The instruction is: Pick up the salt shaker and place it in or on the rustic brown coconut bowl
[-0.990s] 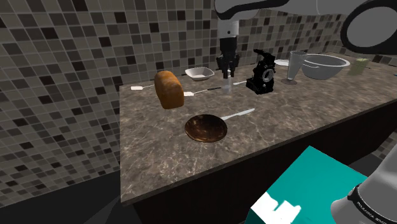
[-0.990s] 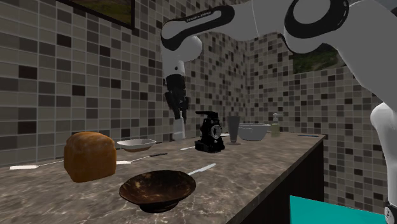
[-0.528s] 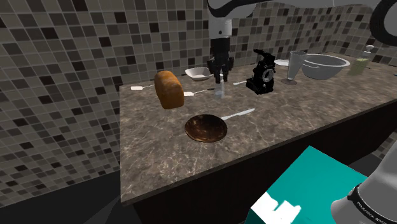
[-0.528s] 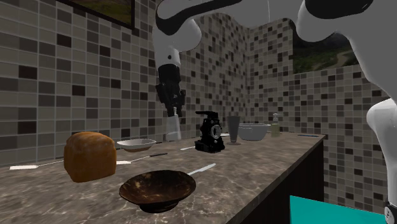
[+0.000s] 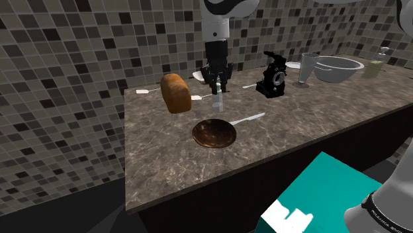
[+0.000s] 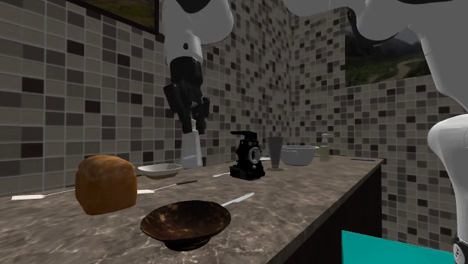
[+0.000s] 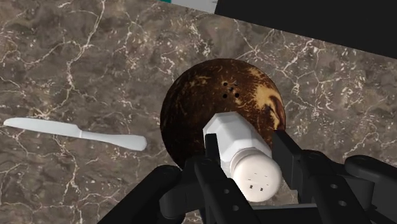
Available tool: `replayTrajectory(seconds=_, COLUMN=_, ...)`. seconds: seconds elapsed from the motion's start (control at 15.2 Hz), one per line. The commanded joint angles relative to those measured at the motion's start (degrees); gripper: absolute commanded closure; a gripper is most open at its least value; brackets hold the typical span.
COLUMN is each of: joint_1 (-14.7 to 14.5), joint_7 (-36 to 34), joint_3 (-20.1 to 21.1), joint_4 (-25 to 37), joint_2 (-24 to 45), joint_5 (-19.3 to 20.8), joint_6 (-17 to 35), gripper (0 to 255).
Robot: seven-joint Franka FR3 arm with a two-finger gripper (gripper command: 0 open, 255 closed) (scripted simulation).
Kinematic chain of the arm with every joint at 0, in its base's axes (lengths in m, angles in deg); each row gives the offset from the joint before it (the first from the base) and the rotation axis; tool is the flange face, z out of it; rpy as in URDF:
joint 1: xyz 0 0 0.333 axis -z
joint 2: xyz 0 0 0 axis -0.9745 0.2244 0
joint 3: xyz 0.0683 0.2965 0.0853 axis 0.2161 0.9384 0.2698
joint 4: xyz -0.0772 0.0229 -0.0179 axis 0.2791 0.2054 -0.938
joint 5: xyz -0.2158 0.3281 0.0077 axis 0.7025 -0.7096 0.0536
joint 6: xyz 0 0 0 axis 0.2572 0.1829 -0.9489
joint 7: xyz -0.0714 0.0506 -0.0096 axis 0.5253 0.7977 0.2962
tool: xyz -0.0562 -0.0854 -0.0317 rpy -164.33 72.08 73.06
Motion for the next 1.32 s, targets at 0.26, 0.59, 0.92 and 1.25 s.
replayTrajectory(seconds=0.26, joint_1=-0.85, joint_7=-0.92, joint_3=0.50, joint_4=-4.56, joint_2=-0.56, joint_5=-0.15, joint_6=4.14, gripper=255)
replayTrajectory(seconds=0.59, joint_1=-0.90, joint_7=-0.51, joint_3=0.50, joint_4=-8.00, joint_2=-0.27, joint_5=-0.18, joint_6=7.84, gripper=255)
replayTrajectory(seconds=0.92, joint_1=-0.94, joint_7=-0.11, joint_3=0.50, joint_4=-11.01, joint_2=0.33, joint_5=-0.22, joint_6=11.44, gripper=255)
replayTrajectory(seconds=1.25, joint_1=-0.99, joint_7=0.27, joint_3=0.51, joint_4=-13.65, joint_2=1.23, joint_5=-0.28, joint_6=14.95, gripper=255)
